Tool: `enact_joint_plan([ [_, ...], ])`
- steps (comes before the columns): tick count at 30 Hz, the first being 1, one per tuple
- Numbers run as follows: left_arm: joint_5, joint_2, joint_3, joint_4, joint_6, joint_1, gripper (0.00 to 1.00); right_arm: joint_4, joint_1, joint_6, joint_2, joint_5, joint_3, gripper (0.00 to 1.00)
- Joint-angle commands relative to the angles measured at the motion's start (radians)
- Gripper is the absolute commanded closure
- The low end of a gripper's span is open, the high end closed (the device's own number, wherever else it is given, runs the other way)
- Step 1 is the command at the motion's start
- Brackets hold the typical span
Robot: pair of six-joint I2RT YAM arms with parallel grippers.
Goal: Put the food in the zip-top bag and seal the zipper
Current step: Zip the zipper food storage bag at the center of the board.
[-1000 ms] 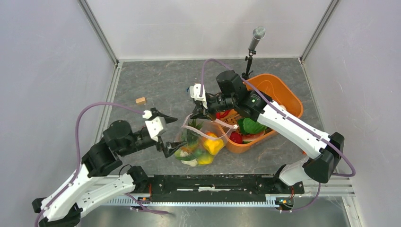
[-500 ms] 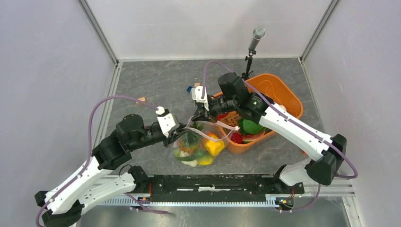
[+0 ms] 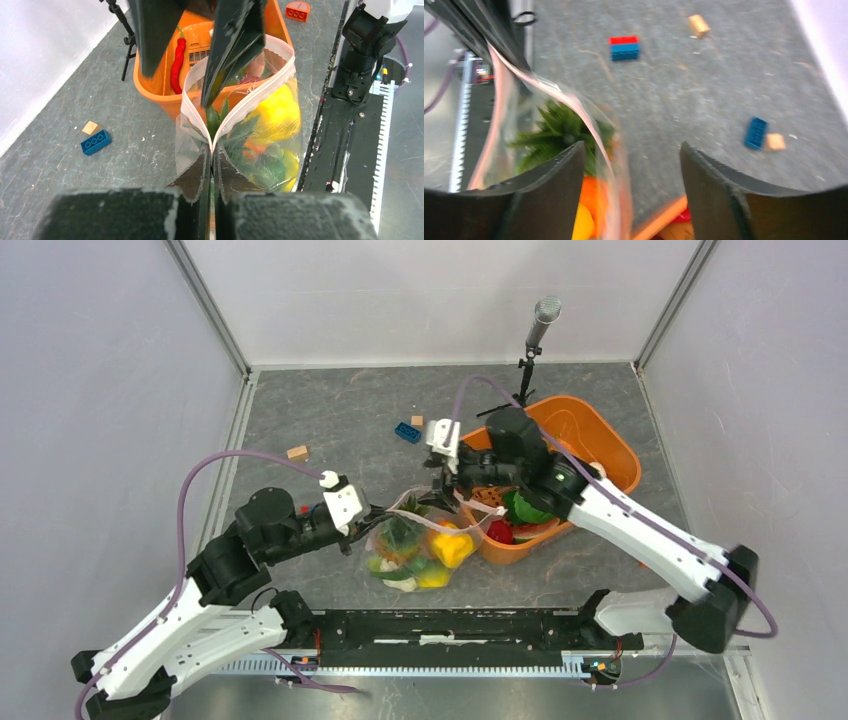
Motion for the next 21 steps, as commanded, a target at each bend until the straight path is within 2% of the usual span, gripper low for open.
enact_joint_plan([
  [1,-0.026,-0.055,0.010,-0.017,0.029,-0.001,0.98,0.226,-0.044,0.146,-0.217,0.247,-0.122,0.22],
  [12,-0.029,-0.099,0.011,-0.057,0.032,-0.001,0.98,0.364,-0.137,0.303,-0.671,0.345,-0.546,0.17],
  [16,-0.026,-0.102,0.010,-0.059,0.033,-0.001,0.98,0.349,-0.162,0.373,-0.724,0.371,-0.626,0.18],
  [21,-0.019,-0.104,0.010,-0.056,0.038,-0.001,0.98,0.421,-0.185,0.387,-0.836,0.357,-0.736,0.18],
])
